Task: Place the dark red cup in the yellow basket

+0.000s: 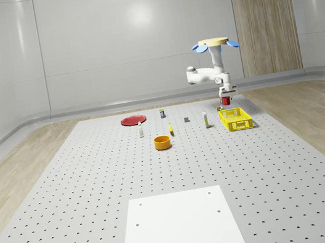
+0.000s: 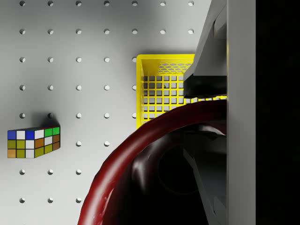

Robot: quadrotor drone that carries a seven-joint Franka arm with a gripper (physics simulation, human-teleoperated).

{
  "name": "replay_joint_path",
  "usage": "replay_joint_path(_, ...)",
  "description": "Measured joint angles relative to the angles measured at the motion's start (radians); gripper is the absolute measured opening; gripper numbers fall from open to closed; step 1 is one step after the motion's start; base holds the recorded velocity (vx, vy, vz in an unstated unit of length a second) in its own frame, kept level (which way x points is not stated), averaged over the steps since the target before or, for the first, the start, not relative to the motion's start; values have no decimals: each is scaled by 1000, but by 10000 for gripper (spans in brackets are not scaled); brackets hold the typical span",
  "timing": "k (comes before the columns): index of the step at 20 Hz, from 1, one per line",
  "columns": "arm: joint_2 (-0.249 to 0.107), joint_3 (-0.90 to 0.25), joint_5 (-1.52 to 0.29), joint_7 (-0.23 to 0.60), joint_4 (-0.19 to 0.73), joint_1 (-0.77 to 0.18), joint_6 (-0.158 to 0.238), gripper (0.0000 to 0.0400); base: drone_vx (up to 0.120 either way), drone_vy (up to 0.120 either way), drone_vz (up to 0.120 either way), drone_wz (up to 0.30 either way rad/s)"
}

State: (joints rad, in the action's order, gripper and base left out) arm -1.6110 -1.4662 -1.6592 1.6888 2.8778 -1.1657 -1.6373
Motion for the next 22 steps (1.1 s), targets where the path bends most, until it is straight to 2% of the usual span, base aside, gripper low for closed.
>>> replay_joint_path(6,2,0,-1,0,0,0,2,100,120,0,-20,0)
replay_joint_path(10,3,0,-1,0,0,0,2,100,120,0,-120,0)
replay_joint_path(14,3,0,-1,0,0,0,3,100,120,110,-90,0)
replay_joint_path(16,4,0,-1,0,0,0,4,100,120,0,0,0)
replay_joint_path(22,5,1,-2,0,0,1,4,100,120,0,-120,0)
